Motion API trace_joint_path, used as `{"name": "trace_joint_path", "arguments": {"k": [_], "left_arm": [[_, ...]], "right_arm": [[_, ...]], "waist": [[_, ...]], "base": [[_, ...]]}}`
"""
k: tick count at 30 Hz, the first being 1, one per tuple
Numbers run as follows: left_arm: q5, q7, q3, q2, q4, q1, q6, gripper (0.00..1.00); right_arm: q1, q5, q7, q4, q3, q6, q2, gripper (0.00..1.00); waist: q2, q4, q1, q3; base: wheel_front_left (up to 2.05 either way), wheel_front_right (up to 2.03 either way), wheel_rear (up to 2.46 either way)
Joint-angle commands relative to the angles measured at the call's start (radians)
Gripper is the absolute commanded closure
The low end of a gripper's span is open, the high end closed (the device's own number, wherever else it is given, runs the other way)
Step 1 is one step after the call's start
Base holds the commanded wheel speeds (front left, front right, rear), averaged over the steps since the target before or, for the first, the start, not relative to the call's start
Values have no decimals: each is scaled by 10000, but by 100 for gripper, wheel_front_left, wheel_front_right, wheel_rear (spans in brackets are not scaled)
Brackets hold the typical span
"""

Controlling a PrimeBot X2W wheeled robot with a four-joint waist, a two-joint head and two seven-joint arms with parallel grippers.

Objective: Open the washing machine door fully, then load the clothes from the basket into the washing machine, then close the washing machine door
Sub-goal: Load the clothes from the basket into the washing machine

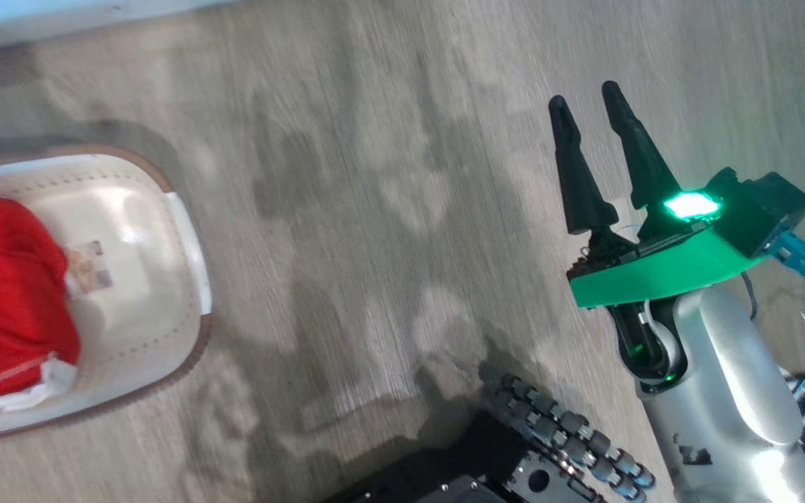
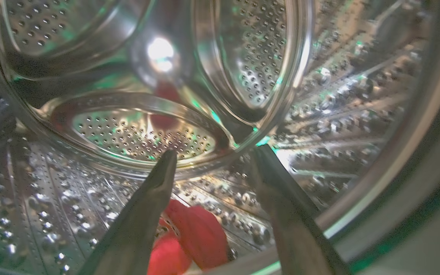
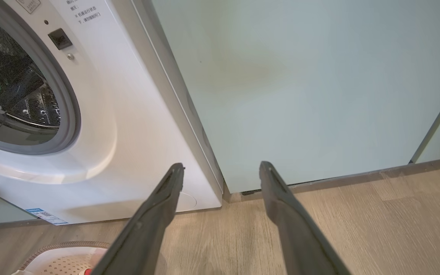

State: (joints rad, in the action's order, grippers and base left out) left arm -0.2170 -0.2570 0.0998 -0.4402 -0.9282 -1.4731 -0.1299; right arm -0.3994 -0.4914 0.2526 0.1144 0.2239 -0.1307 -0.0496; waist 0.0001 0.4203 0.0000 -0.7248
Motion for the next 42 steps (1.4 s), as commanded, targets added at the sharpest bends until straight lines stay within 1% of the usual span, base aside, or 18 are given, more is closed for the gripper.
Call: {"name": "trace_joint_path", "arguments": {"k": [1, 4, 5, 8, 11, 12, 15, 21, 27, 35, 42], "left_arm": [[-174, -46, 82, -213, 445, 357, -7, 0], [-479, -46, 177, 1, 751, 1183, -7, 0], [-479, -46, 177, 1, 751, 1183, -7, 0], [-733, -47, 109, 183, 1137, 2143, -7, 0], [-931, -47, 87, 504, 1687, 3222, -8, 0], [-880, -47, 102, 663, 2129, 4017, -8, 0], [-674, -47, -63, 975, 2747, 5288, 0, 0], [-255, -47, -478, 1681, 3893, 7650, 127, 0], [241, -47, -980, 2282, 4941, 9853, 419, 0], [596, -47, -1690, 3064, 6395, 12027, 396, 0], [552, -47, -2151, 3710, 7326, 13243, 323, 0]], "right_arm": [[261, 176, 92, -181, 14, 0, -6, 0], [327, 440, 92, -66, -135, 0, -6, 0], [327, 440, 92, -66, -135, 0, -6, 0], [448, 677, 92, 51, -262, 0, -6, 0], [629, 938, 92, 181, -428, 0, -6, 0], [781, 1127, 92, 270, -549, 0, -6, 0], [1064, 1391, 92, 417, -711, 0, -6, 0], [1579, 1775, 92, 596, -910, 0, -6, 0], [1955, 1910, 92, 756, -943, 0, -6, 0], [2449, 2059, 92, 885, -982, 0, -6, 0], [2681, 2162, 92, 933, -992, 0, -6, 0]], "waist": [[-1, -371, 0, 533], [-1, -674, 0, 1079], [-1, -674, 0, 1079], [-1, -951, 0, 1690], [-1, -1275, 0, 2335], [-1, -1519, 0, 2801], [-1, -1842, 0, 3498], [-1, -2406, 0, 4504], [-1, -2663, 0, 5348], [-1, -2791, 0, 6126], [-1, -2774, 0, 6530]], "base": [[0, 0, 0], [0, 0, 0], [0, 0, 0], [0, 0, 0], [0, 0, 0], [0, 0, 0], [0, 0, 0], [0, 0, 0], [0, 0, 0], [0, 0, 0], [0, 0, 0]]}}
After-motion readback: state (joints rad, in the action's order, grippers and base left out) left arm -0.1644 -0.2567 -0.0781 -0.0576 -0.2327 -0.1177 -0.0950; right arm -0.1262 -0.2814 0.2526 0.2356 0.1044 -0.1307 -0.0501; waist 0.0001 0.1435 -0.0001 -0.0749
